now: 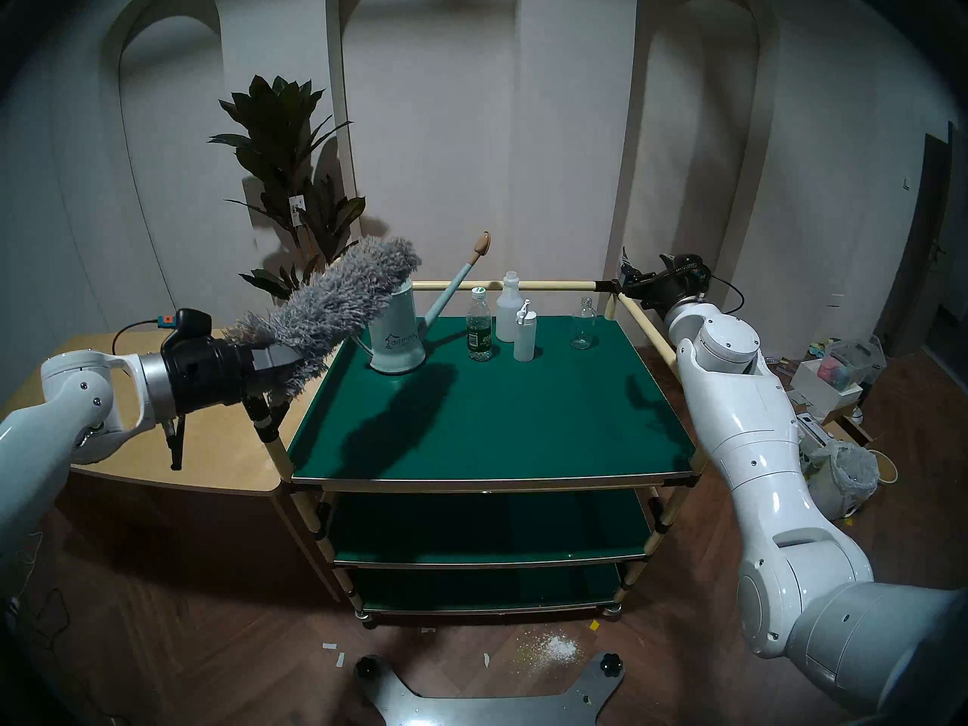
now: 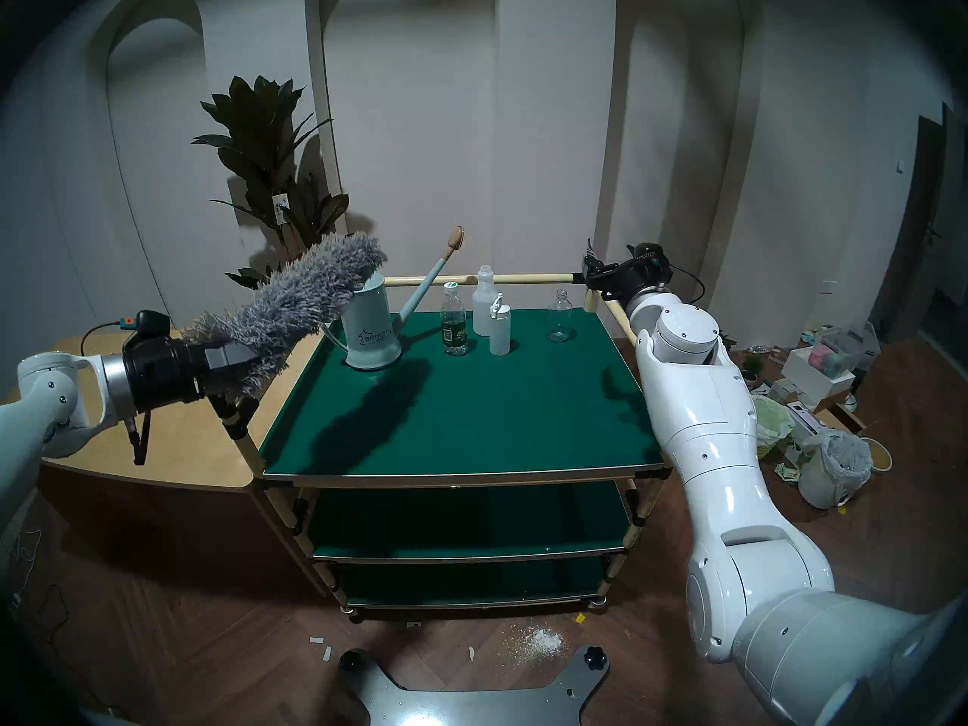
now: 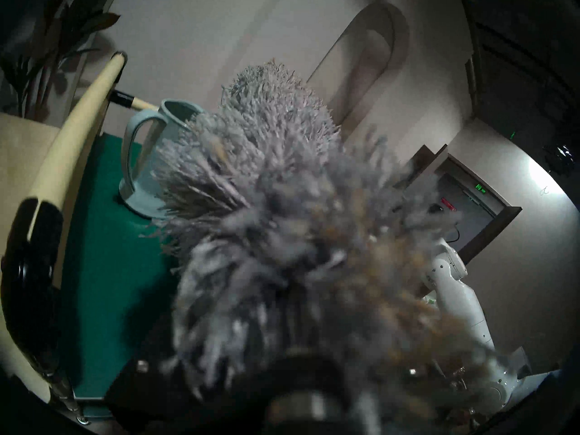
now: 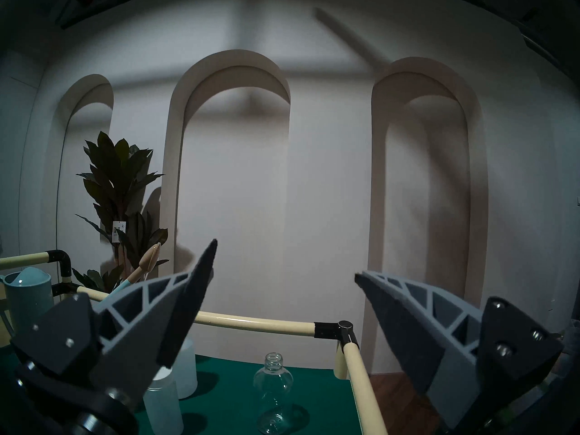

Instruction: Dust the shelf with the duster

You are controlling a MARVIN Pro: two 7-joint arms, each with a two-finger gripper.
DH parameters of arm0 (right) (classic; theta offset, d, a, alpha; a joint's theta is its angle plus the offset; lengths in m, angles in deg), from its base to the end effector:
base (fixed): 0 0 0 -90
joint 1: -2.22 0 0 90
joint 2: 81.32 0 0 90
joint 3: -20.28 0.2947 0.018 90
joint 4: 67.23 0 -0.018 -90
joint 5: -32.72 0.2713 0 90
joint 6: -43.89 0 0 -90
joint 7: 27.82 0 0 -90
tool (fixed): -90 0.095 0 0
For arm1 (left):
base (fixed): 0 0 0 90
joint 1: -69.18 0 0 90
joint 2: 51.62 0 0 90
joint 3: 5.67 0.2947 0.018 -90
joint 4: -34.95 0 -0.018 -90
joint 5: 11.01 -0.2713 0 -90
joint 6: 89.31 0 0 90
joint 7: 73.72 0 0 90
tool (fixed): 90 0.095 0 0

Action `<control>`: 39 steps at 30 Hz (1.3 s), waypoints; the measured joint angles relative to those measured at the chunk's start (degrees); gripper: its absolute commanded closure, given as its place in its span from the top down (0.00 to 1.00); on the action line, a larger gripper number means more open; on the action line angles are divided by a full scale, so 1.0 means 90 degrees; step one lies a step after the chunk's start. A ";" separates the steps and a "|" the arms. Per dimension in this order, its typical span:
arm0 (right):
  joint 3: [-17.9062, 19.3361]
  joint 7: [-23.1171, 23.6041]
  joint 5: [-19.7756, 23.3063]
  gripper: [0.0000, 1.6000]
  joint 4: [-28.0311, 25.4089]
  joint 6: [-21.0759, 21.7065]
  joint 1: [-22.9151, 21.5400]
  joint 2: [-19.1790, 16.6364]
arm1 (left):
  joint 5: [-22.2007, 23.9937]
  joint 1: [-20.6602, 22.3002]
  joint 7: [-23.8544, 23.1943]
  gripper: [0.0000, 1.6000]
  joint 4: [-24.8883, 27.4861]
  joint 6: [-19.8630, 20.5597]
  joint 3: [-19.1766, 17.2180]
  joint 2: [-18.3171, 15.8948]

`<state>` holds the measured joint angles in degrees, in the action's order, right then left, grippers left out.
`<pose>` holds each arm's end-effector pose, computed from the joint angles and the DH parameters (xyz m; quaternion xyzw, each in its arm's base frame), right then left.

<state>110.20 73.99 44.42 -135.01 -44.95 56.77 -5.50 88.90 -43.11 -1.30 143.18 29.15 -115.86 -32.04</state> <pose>0.5387 -0.0902 -0.1546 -0.6252 -0.0520 -0.7783 0.0263 0.3209 0.1866 -0.1068 0.7806 -0.0333 0.4936 0.3820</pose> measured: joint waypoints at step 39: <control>-0.0384 -0.0618 -0.0065 1.00 -0.1974 0.0763 0.1239 0.0298 | -0.3751 -0.1266 -0.0048 0.00 -0.1501 -0.0271 -0.2229 0.1661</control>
<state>106.74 68.42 43.84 -152.78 -38.09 67.92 -2.81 55.14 -54.51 -1.73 129.68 26.72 -135.92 -17.09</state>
